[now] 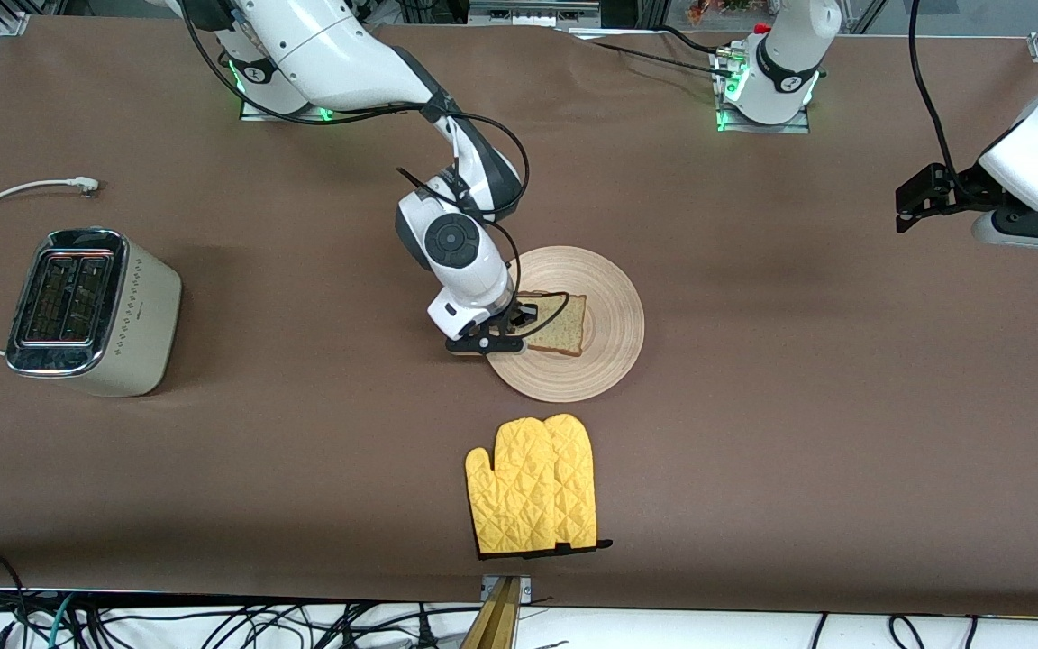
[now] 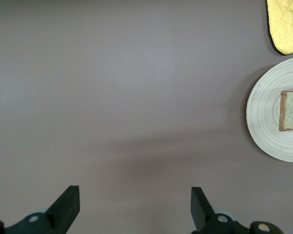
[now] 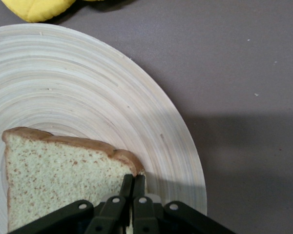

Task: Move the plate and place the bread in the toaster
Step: 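Lift the bread with the right gripper and carry it to the toaster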

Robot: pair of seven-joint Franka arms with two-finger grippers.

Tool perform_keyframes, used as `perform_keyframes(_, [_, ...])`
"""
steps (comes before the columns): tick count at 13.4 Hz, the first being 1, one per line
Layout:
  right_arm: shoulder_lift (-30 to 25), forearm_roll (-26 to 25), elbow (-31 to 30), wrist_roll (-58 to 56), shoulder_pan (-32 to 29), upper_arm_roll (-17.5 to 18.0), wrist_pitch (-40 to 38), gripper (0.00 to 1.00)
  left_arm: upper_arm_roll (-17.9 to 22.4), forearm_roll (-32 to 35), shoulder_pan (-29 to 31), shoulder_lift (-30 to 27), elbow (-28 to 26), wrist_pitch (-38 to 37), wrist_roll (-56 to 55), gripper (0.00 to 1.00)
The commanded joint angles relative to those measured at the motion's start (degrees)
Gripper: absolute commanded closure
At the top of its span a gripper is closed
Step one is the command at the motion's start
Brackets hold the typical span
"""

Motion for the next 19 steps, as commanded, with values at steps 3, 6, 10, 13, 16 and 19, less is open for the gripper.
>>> perform_keyframes(3, [1.31,-0.65,1.35,-0.61,0.48,0.05,1.47,1.00,-0.21,1.72,0.18,-0.53,0.17,-0.88,-0.71,0.00])
perform_keyframes(6, [-0.18,-0.65,1.44,-0.61,0.39,-0.04,0.68,1.00,-0.21,1.72,0.18,-0.53,0.16,-0.79,-0.71,0.00])
perform_keyframes(10, [-2.64,-0.91,3.62,-0.69,0.13,-0.56,-6.31,1.00,-0.21,1.72,0.18,-0.53,0.17,-0.79,-0.71,0.00])
perform_keyframes(13, [-4.22,-6.87,11.96,-1.04,-0.40,-0.65,-23.26,1.00,-0.21,1.72,0.18,-0.53,0.17,-0.79,-0.71,0.00])
perform_keyframes(16, [-9.22,-7.77,13.57,-8.66,-3.99,-1.09,-33.30,1.00,-0.21,1.72,0.18,-0.53,0.17,-0.79,-0.71,0.00])
perform_keyframes(19, [-14.50,-8.29,13.57,-17.27,-7.34,-5.46,-45.77,1.00,-0.12,1.72,0.18,-0.53,0.08,-0.79,-0.71,0.00])
